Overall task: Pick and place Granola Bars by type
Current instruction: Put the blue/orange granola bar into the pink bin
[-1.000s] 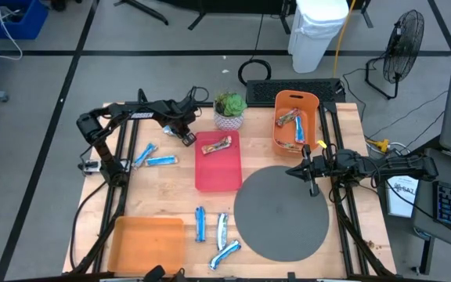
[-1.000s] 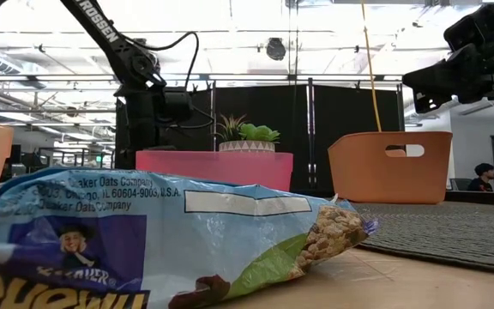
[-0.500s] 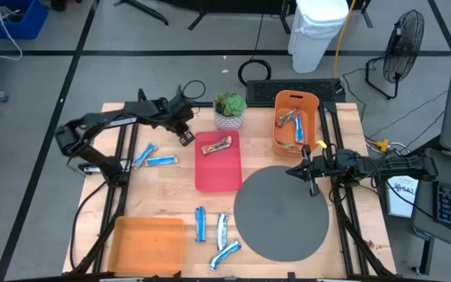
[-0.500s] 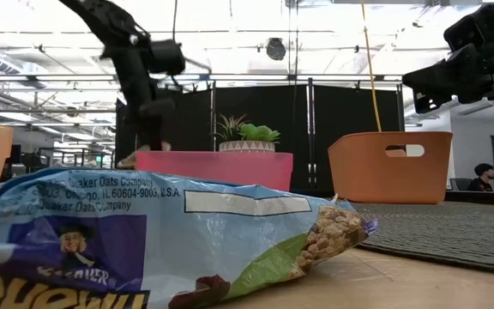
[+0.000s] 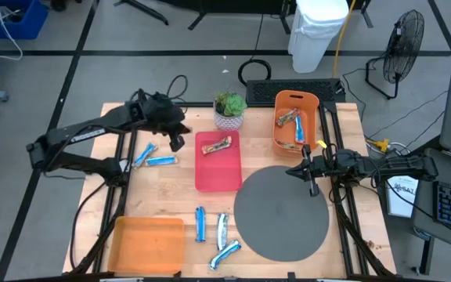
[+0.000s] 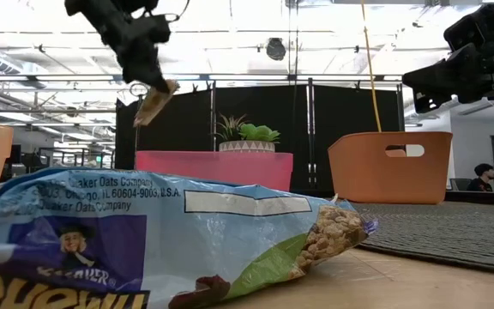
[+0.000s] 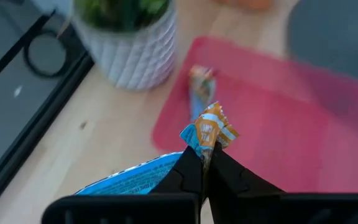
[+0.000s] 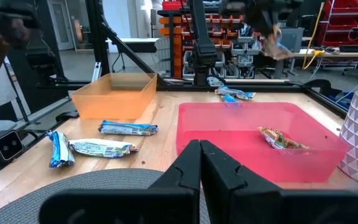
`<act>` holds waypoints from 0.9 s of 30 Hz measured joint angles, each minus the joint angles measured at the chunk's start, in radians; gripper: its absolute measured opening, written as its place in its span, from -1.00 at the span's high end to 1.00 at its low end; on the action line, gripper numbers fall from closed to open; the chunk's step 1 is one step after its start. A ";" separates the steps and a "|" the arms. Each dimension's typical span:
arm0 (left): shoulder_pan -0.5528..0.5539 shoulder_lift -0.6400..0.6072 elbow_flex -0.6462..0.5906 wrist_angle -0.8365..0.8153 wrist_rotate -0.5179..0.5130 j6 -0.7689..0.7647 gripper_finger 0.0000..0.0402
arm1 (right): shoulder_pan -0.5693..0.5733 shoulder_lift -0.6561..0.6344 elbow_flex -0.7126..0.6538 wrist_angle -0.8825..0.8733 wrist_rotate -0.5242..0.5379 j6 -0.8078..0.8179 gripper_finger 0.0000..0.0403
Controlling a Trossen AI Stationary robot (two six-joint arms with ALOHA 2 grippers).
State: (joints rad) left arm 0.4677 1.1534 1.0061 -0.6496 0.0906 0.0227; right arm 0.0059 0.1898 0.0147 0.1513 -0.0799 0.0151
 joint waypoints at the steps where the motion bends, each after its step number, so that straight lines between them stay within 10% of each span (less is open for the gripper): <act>1: -0.011 -0.012 0.000 0.012 0.007 -0.002 0.95 | 0.000 0.000 0.000 0.000 0.000 0.000 1.00; 27: -0.215 -0.008 0.000 0.209 0.133 0.007 0.95 | 0.000 0.000 0.000 0.001 0.000 0.000 1.00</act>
State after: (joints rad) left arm 0.2523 1.1449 1.0058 -0.4410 0.2237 0.0297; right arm 0.0060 0.1902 0.0147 0.1521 -0.0799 0.0149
